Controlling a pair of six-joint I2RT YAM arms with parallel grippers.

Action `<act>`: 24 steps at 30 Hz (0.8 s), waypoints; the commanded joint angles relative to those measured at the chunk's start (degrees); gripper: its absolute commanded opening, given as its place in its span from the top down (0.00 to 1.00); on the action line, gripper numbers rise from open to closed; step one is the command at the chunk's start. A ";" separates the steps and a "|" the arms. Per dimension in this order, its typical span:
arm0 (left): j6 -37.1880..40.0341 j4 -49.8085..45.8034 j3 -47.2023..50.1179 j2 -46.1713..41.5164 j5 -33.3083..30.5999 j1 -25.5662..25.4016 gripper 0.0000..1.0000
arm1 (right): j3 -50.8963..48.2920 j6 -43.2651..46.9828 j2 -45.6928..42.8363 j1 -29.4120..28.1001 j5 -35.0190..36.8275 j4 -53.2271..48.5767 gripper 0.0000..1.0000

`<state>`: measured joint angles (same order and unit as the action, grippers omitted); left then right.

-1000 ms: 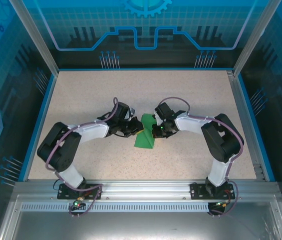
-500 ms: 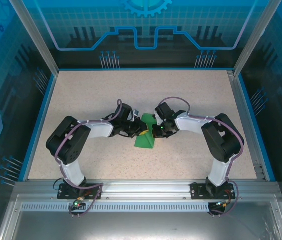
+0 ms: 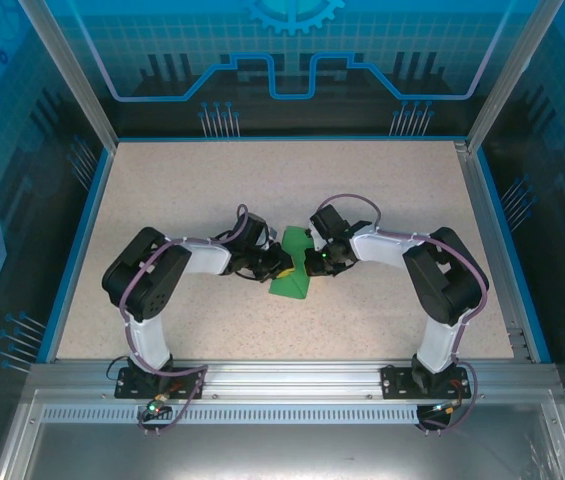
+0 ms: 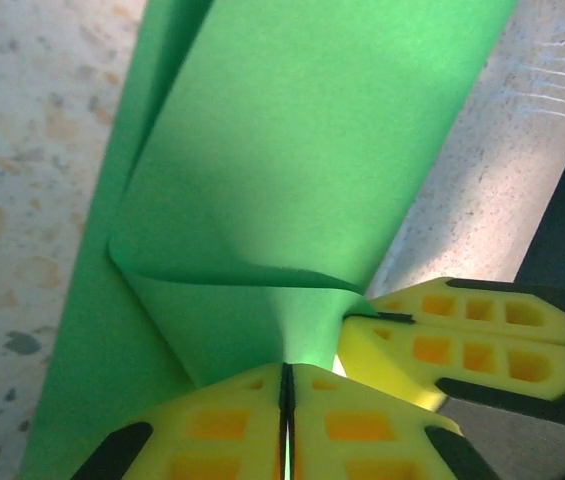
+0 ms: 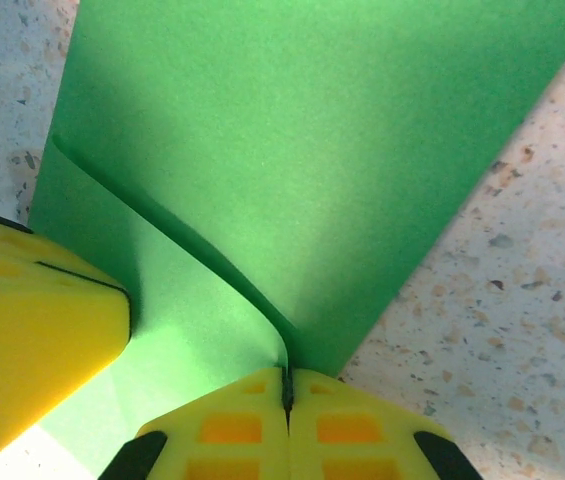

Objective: Fold a paper plane with a square sheet of paper (pick it up from the middle)
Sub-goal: Fold the triangle a second time at the center of the table.

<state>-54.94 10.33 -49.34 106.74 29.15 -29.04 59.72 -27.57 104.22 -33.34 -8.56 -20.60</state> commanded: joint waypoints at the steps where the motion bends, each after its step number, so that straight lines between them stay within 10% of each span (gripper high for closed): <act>1: 2.00 -3.13 0.23 1.53 -1.88 0.09 0.89 | 1.39 -0.36 0.62 -0.03 0.23 -2.70 0.94; 15: 2.86 -3.71 1.22 2.82 -2.26 -0.05 0.89 | -1.48 -4.97 -11.71 0.91 3.02 -2.57 0.63; 24: 2.98 -3.82 0.90 2.52 -1.92 0.01 0.89 | -8.39 -13.10 -12.27 -4.75 -10.86 11.46 0.96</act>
<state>-53.60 9.76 -49.34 107.44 28.80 -29.04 52.77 -36.62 89.52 -35.20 -14.37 -13.87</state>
